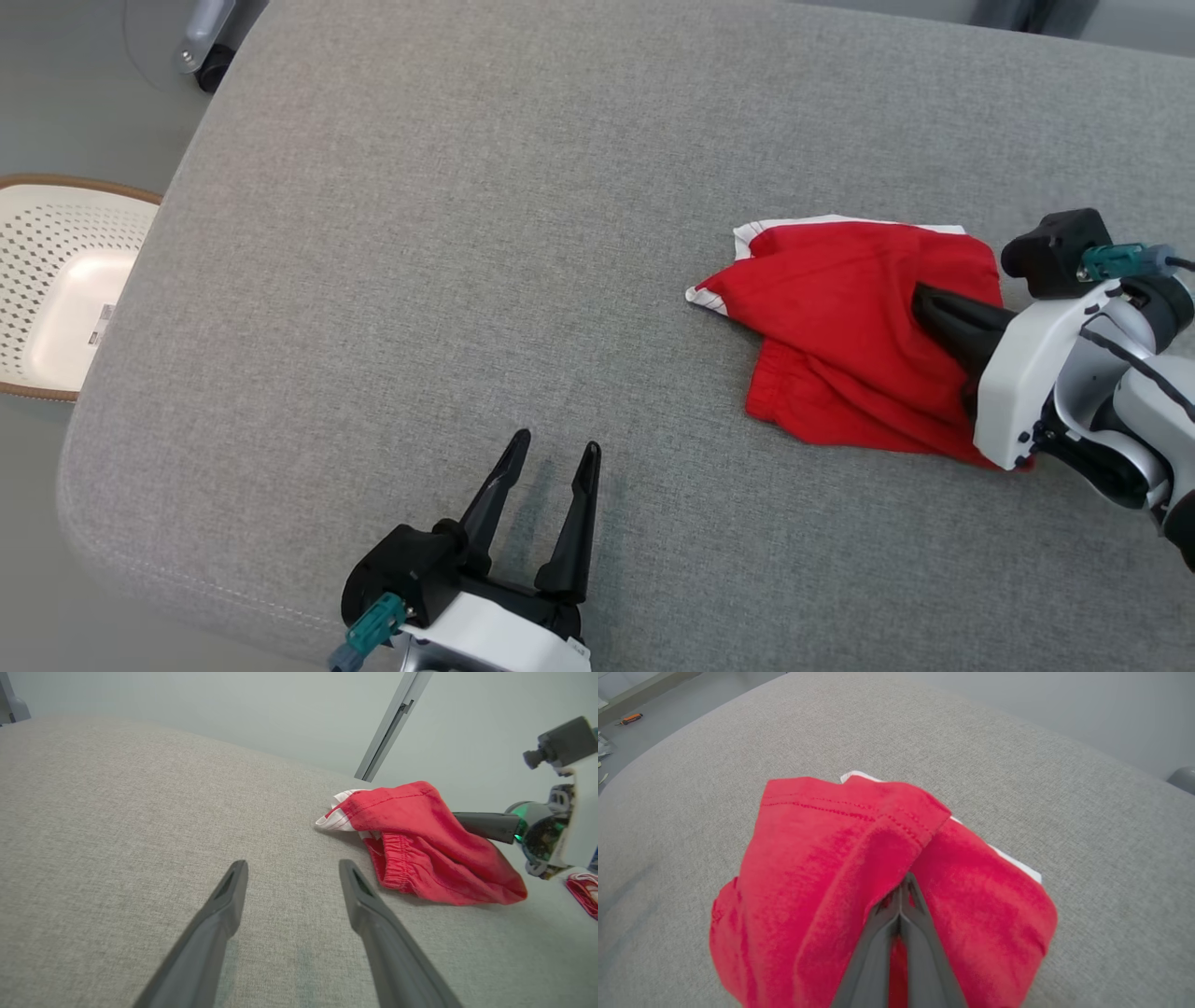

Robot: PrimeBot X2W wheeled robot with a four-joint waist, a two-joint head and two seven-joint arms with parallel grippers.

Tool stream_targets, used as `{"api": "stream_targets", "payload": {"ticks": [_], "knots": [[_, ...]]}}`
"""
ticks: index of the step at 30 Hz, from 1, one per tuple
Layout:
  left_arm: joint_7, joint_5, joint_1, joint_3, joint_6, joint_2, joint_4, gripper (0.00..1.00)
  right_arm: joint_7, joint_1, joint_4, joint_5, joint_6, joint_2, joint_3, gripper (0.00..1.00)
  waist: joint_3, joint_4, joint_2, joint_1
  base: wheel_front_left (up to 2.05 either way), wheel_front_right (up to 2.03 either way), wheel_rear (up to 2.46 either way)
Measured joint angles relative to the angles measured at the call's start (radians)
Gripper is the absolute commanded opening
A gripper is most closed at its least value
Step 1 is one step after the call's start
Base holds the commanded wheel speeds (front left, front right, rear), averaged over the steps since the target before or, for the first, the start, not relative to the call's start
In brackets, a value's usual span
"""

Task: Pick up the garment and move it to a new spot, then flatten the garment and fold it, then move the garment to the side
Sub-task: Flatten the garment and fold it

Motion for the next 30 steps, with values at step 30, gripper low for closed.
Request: {"api": "stream_targets", "payload": {"ticks": [30], "knots": [[0.000,0.009,0.035,0.034,-0.003,0.000,0.020,1.00,0.010,0.124,-0.117,0.016,0.000,0.061,0.099,0.00,-0.075,0.001,0.0000,0.0000,0.00,0.00,0.00]]}}
